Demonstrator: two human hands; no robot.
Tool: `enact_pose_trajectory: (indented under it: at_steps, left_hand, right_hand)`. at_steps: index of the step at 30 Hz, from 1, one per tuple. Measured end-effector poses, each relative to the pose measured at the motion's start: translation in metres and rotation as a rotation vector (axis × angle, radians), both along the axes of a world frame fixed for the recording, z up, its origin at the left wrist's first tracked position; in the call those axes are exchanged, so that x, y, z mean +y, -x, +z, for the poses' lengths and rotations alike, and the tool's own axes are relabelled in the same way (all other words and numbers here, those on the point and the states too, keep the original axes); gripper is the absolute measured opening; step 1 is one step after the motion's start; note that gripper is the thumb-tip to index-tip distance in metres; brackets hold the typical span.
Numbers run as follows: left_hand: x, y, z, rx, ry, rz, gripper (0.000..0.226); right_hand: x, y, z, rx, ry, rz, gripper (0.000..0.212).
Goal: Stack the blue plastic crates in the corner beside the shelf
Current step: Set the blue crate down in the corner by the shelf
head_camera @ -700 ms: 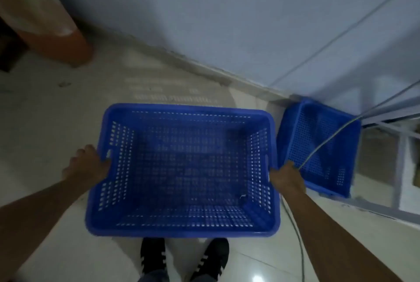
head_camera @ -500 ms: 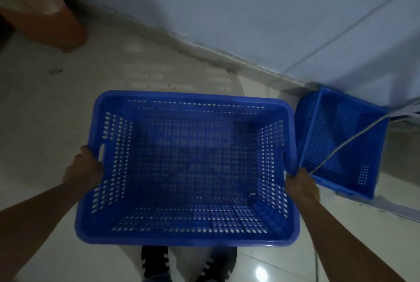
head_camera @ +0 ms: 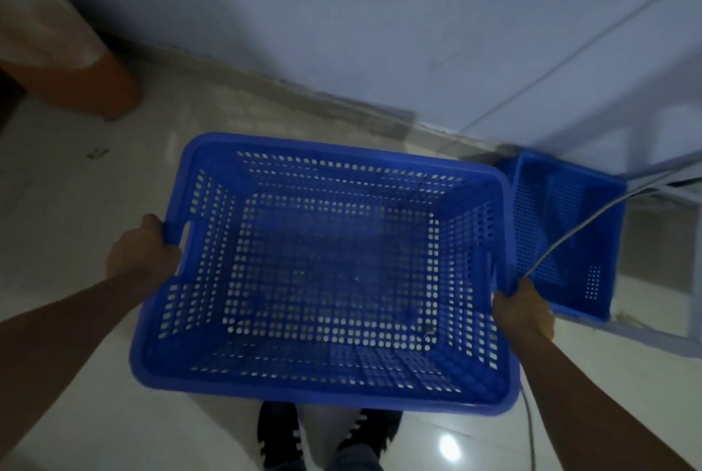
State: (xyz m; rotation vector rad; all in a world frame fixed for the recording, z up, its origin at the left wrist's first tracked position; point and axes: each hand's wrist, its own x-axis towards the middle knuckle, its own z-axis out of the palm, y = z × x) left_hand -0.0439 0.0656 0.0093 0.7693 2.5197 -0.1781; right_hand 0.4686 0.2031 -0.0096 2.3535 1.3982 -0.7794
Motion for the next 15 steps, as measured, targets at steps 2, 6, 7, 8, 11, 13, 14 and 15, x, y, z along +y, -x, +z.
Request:
enact_pose_trajectory:
  at_steps: [2,6,7,8,11,13,14,15]
  left_hand:
    - [0.026,0.003,0.016,0.010,-0.019,-0.018,0.035]
    - [0.079,0.004,0.037,0.026,-0.041,-0.050,0.038]
    - [0.093,0.004,0.039,0.040,-0.045,-0.053,0.038]
    - [0.107,0.004,0.040,0.047,-0.044,-0.056,0.037]
    - [0.145,0.007,0.033,0.044,-0.071,-0.060,0.036]
    - [0.165,0.012,0.020,0.040,-0.077,-0.083,0.036]
    - [0.175,0.013,0.013,0.039,-0.069,-0.092,0.035]
    - [0.185,0.017,0.005,0.041,-0.068,-0.101,0.035]
  right_hand:
    - [0.013,-0.001,0.014,0.021,-0.022,-0.013,0.043]
    - [0.052,-0.006,0.032,0.060,-0.045,-0.016,0.045]
    - [0.062,-0.007,0.035,0.074,-0.052,-0.021,0.044]
    - [0.071,-0.008,0.036,0.082,-0.057,-0.028,0.043]
    - [0.094,-0.013,0.032,0.101,-0.055,-0.053,0.041]
    - [0.107,-0.014,0.023,0.106,-0.059,-0.076,0.038]
    - [0.113,-0.014,0.017,0.107,-0.060,-0.094,0.037]
    - [0.117,-0.014,0.010,0.108,-0.057,-0.111,0.038]
